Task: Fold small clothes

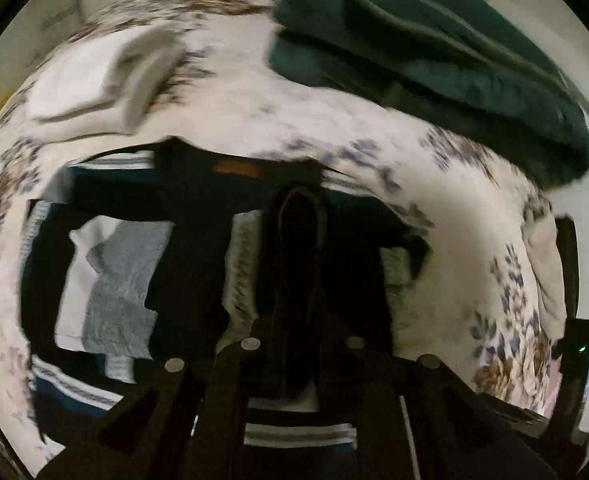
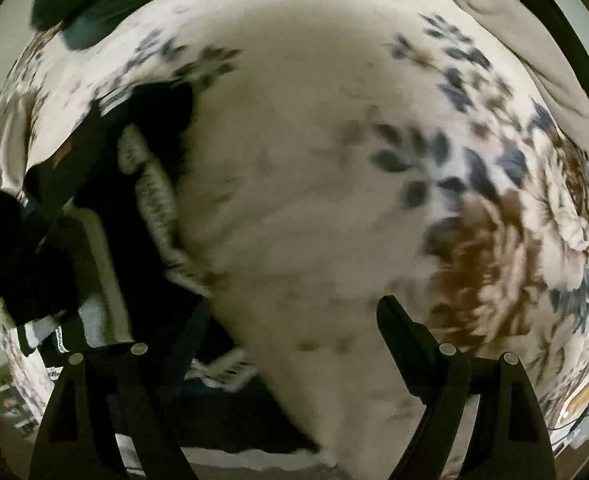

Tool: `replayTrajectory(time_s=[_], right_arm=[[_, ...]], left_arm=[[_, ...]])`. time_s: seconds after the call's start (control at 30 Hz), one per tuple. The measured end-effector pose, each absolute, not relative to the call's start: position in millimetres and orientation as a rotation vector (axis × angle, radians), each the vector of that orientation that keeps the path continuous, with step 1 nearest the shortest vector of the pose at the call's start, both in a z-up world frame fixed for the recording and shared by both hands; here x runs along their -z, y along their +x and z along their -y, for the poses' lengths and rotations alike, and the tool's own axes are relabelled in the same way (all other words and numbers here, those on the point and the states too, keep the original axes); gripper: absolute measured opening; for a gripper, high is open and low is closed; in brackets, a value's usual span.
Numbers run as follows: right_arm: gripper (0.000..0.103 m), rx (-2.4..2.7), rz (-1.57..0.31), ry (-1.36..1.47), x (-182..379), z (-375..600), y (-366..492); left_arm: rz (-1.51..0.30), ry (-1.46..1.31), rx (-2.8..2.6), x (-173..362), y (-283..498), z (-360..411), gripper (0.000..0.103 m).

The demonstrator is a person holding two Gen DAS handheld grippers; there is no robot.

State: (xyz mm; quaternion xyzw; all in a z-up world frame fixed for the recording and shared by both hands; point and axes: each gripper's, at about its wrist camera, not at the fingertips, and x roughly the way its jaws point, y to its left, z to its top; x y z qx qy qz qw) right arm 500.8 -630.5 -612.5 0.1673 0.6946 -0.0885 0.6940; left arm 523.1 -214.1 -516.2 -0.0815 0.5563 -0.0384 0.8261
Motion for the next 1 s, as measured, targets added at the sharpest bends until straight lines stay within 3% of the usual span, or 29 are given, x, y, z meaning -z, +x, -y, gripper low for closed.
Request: replayTrajectory(time_s=[0.07, 0.1, 0.17, 0.2, 0.43, 0.67, 0.73, 0.8, 0.87, 1.0], right_arm=[[0.087, 0.193, -1.556, 0.429, 610.0, 652.7, 496.4], [0.087, 0.182, -1.55, 0.467, 605.6, 664.5, 494.9], [0.087, 0.151, -1.527, 0.529, 593.1, 678.2, 491.5], [0.087, 0.118, -1.503, 0.576, 583.8, 683.9, 490.4], [0.087, -0.163, -1.435, 0.713, 567.6, 622.0, 525.9], [0.087, -0.199, -1.506, 0.529, 629.9, 512.6, 588.3], [0.076, -0.183, -1.535, 0.495, 648.8, 495.8, 596.4], [0.028, -0.141, -1.528, 0.391, 655.8, 480.6, 596.7], [0.008, -0.096, -1.466, 0.259, 644.0, 470.1, 590.8], [0.006, -0.075, -1.353, 0.201, 602.8, 469.2, 569.6]], left_arm=[[-1.14, -0.161, 0.105, 510.0, 520.8, 227.9, 0.011], [-1.117, -0.154, 0.102, 504.7, 521.2, 229.5, 0.021], [-1.075, -0.163, 0.098, 493.1, 517.6, 213.5, 0.067], [-1.068, -0.171, 0.077, 488.5, 515.4, 202.3, 0.098], [-1.026, -0.147, -0.313, 484.3, 464.1, 81.7, 0.1], [-1.145, -0.196, -0.582, 531.8, 396.8, -20.2, 0.1], [-1.158, -0.215, -0.624, 540.4, 385.8, -33.6, 0.1], [-1.163, -0.221, -0.658, 545.3, 378.4, -43.5, 0.1], [-1.163, -0.226, -0.691, 548.1, 377.0, -54.6, 0.1], [-1.149, -0.261, -0.697, 548.0, 391.2, -72.5, 0.1]])
